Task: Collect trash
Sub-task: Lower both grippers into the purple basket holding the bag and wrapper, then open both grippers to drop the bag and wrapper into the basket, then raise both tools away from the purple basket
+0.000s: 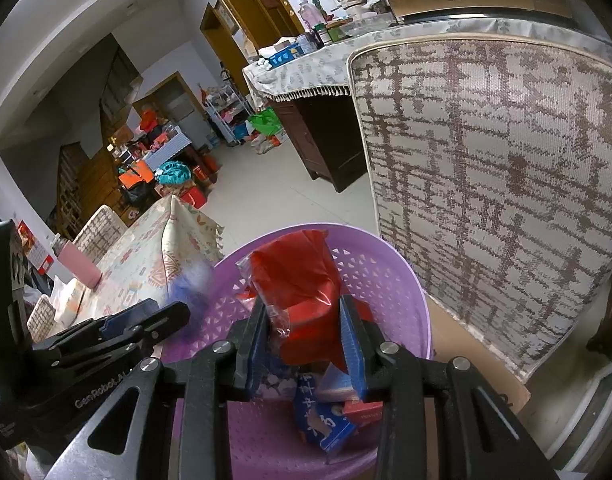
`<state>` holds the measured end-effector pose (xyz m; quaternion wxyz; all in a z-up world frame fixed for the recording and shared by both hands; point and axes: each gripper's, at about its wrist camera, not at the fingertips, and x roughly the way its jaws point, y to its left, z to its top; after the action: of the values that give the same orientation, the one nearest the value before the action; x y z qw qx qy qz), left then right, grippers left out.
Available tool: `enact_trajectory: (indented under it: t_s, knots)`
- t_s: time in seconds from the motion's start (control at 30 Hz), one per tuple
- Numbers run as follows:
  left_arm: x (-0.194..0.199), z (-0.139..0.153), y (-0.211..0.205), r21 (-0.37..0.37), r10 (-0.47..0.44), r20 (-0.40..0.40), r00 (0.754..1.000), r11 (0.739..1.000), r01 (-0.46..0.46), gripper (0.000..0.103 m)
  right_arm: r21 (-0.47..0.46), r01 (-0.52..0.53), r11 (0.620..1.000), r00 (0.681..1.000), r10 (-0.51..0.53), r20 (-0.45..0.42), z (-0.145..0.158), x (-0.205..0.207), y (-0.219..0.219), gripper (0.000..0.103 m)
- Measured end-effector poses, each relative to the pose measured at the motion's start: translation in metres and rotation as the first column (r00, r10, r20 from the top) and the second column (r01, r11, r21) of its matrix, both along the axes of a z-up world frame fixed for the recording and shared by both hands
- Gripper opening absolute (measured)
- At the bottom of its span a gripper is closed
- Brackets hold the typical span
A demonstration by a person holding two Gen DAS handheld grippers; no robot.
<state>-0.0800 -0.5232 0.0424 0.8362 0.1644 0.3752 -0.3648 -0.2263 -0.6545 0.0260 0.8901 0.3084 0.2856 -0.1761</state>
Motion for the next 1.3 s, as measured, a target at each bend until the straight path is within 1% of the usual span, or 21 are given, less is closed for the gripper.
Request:
enact_trajectory:
  t_s: [0.1, 0.13, 0.37, 0.5, 0.6, 0.67, 0.77, 0.93, 1.0, 1.03, 1.1, 1.17, 1.2, 1.27, 1.3]
  knots:
    - [-0.001, 0.004, 0.001, -0.004, -0.008, 0.011, 1.000, 1.000, 0.008, 0.067, 0.022, 0.010, 1.000, 1.000, -0.010, 0.008, -0.001, -0.001, -0.002, 0.050]
    - [-0.001, 0.005, 0.002, -0.004, -0.008, 0.013, 1.000, 1.000, 0.008, 0.068, 0.027, 0.015, 1.000, 1.000, -0.016, 0.012, -0.001, -0.003, -0.002, 0.051]
    - [-0.004, 0.011, 0.014, 0.001, 0.011, 0.007, 1.000, 1.000, -0.011, 0.069, 0.025, 0.026, 0.999, 0.999, -0.027, 0.028, 0.008, -0.010, 0.000, 0.053]
    - [-0.016, 0.021, 0.024, -0.001, 0.013, 0.047, 0.999, 1.000, -0.013, 0.070, 0.018, 0.027, 0.999, 0.999, -0.027, 0.040, 0.016, -0.017, 0.007, 0.056]
    - [-0.027, 0.031, 0.034, -0.012, 0.020, 0.091, 0.996, 1.000, -0.019, 0.075, 0.007, 0.026, 1.000, 0.999, -0.026, 0.044, 0.021, -0.023, 0.014, 0.057]
    - [-0.035, 0.038, 0.043, -0.024, 0.037, 0.136, 0.990, 0.999, -0.034, 0.077, 0.000, 0.027, 1.000, 0.999, -0.027, 0.047, 0.024, -0.028, 0.018, 0.058]
    - [-0.048, 0.050, 0.057, -0.047, 0.069, 0.215, 0.974, 0.997, -0.060, 0.084, -0.015, 0.031, 0.999, 0.998, -0.030, 0.046, 0.029, -0.036, 0.028, 0.058]
    - [-0.072, 0.077, 0.083, -0.089, 0.130, 0.342, 0.930, 0.990, -0.106, 0.096, -0.067, 0.034, 0.997, 0.999, -0.031, 0.037, 0.037, -0.050, 0.050, 0.060]
    - [-0.079, 0.087, 0.095, -0.122, 0.155, 0.359, 0.920, 0.985, -0.119, 0.097, -0.095, 0.035, 0.995, 0.999, -0.032, 0.033, 0.040, -0.057, 0.061, 0.064]
    - [-0.082, 0.091, 0.101, -0.139, 0.165, 0.356, 0.920, 0.983, -0.123, 0.099, -0.116, 0.037, 0.993, 0.999, -0.034, 0.029, 0.042, -0.061, 0.068, 0.066]
    - [-0.087, 0.097, 0.113, -0.166, 0.179, 0.334, 0.925, 0.978, -0.130, 0.100, -0.151, 0.038, 0.988, 0.999, -0.036, 0.021, 0.045, -0.068, 0.079, 0.066]
    - [-0.093, 0.098, 0.123, -0.196, 0.177, 0.322, 0.930, 0.974, -0.117, 0.100, -0.175, 0.038, 0.984, 0.999, -0.036, 0.015, 0.046, -0.072, 0.088, 0.067]
    - [-0.097, 0.097, 0.128, -0.211, 0.171, 0.327, 0.929, 0.972, -0.105, 0.100, -0.182, 0.039, 0.983, 0.999, -0.037, 0.013, 0.047, -0.073, 0.091, 0.070]
    - [-0.105, 0.094, 0.134, -0.225, 0.169, 0.348, 0.922, 0.970, -0.093, 0.101, -0.199, 0.040, 0.979, 0.999, -0.040, 0.007, 0.049, -0.078, 0.098, 0.072]
    - [-0.109, 0.092, 0.136, -0.219, 0.168, 0.365, 0.916, 0.971, -0.090, 0.101, -0.206, 0.040, 0.978, 0.999, -0.040, 0.003, 0.049, -0.079, 0.101, 0.073]
